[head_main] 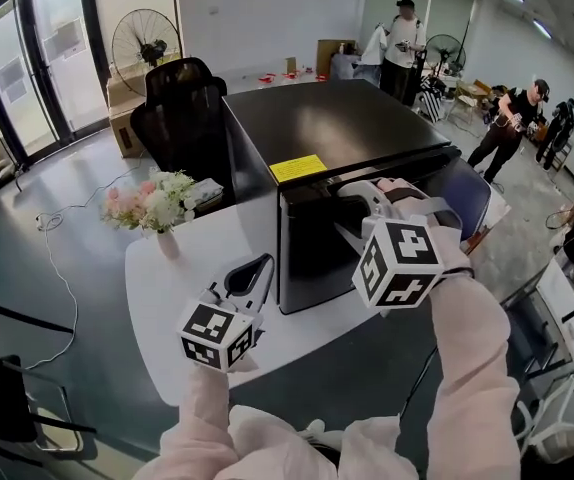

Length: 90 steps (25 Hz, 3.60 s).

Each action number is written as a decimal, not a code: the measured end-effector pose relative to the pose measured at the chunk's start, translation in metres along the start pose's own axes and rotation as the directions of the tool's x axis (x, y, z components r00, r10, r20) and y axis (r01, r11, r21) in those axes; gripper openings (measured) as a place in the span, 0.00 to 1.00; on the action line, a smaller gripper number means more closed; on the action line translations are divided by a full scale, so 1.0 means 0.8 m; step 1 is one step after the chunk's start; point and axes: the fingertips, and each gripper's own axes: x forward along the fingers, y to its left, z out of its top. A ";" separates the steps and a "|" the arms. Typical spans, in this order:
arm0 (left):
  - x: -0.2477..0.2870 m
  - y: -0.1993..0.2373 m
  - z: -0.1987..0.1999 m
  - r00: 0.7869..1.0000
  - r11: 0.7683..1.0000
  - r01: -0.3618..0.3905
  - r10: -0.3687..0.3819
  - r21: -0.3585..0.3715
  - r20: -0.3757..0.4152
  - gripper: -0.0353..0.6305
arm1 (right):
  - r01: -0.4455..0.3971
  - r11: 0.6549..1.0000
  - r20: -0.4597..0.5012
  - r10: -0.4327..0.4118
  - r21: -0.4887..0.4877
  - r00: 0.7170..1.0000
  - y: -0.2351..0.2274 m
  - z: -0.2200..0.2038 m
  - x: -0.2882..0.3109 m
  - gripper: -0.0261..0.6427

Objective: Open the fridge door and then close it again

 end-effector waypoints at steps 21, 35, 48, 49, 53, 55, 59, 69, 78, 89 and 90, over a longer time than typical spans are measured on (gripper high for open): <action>-0.025 -0.011 -0.005 0.997 0.998 0.054 -0.052 0.044 -0.051 0.07 | 0.042 0.999 -0.063 -0.041 0.005 0.997 0.002 0.000 -0.001 0.21; -0.023 -0.003 -0.007 0.993 0.993 0.106 -0.103 0.056 -0.058 0.07 | 0.066 0.998 -0.087 -0.064 0.017 0.994 0.002 0.001 -0.002 0.21; -0.020 -0.006 -0.016 0.990 0.990 0.138 -0.136 0.024 -0.045 0.07 | 0.051 0.999 -0.101 -0.050 0.005 0.994 0.029 -0.007 -0.041 0.21; -0.020 -0.008 -0.017 0.989 0.990 0.142 -0.141 0.022 -0.042 0.07 | 0.049 0.999 -0.096 -0.048 0.006 0.994 0.037 -0.011 -0.052 0.21; -0.014 -0.018 -0.022 0.987 0.988 0.157 -0.157 0.004 -0.041 0.07 | 0.020 1.000 -0.097 -0.020 -0.003 0.995 0.053 -0.025 -0.077 0.22; -0.015 -0.026 -0.027 0.985 0.986 0.167 -0.168 -0.007 -0.046 0.07 | 0.016 1.000 -0.096 -0.017 -0.006 0.995 0.060 -0.026 -0.082 0.22; -0.012 -0.050 -0.031 0.974 0.975 0.223 -0.223 -0.005 -0.052 0.07 | 0.019 1.000 -0.119 -0.020 -0.009 0.993 0.070 -0.031 -0.095 0.24; -0.008 -0.087 -0.039 0.955 0.958 0.287 -0.286 0.002 -0.075 0.07 | -0.004 1.000 -0.120 0.002 -0.013 0.993 0.088 -0.051 -0.131 0.25; 0.008 -0.129 -0.044 0.928 0.932 0.363 -0.361 0.006 -0.089 0.07 | -0.026 1.000 -0.125 0.024 -0.016 0.992 0.104 -0.074 -0.159 0.26; 0.036 -0.175 -0.049 0.890 0.894 0.447 -0.444 0.008 -0.103 0.07 | -0.060 0.998 -0.157 0.054 -0.031 0.986 0.122 -0.109 -0.192 0.26; 0.038 -0.180 -0.049 0.885 0.890 0.457 -0.453 0.009 -0.104 0.07 | -0.062 0.998 -0.161 0.056 -0.032 0.985 0.124 -0.112 -0.195 0.26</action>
